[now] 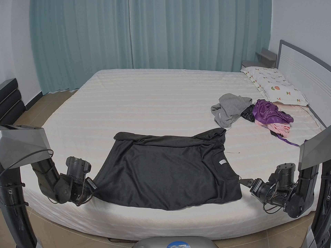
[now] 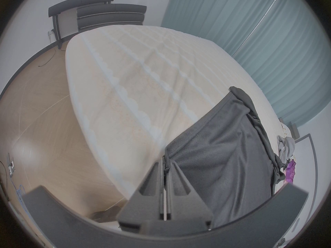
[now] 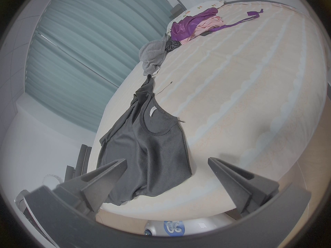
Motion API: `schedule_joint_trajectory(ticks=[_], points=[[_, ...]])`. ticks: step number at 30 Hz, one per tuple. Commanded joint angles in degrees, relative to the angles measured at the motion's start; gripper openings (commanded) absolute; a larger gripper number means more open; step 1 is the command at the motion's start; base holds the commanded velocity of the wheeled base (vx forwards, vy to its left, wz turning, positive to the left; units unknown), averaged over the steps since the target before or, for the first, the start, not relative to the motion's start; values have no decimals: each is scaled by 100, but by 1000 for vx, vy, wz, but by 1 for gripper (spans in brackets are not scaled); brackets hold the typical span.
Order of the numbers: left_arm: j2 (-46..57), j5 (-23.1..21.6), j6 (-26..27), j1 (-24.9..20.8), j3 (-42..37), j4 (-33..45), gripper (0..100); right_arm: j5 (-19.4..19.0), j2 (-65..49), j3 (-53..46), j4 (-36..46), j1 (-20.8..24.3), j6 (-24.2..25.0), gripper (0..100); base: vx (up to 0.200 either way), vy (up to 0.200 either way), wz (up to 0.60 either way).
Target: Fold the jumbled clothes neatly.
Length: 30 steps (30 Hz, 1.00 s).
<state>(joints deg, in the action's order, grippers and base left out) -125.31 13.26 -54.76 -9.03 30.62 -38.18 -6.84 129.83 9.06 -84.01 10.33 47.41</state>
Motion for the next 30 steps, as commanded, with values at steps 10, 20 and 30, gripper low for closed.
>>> schedule_joint_trajectory(ticks=[10, 20, 30], points=[[1307, 264, 668, 271, -531, 513, 0, 104, 913, 747, 51, 75, -443, 100, 0, 0, 0], [1079, 264, 730, 244, -522, 680, 0, 157, 1211, 1555, 455, 75, -689, 0, 0, 0, 0], [419, 264, 686, 323, -434, 250, 0, 306, 789, 2135, 719, 5, -716, 0, 0, 0, 0]])
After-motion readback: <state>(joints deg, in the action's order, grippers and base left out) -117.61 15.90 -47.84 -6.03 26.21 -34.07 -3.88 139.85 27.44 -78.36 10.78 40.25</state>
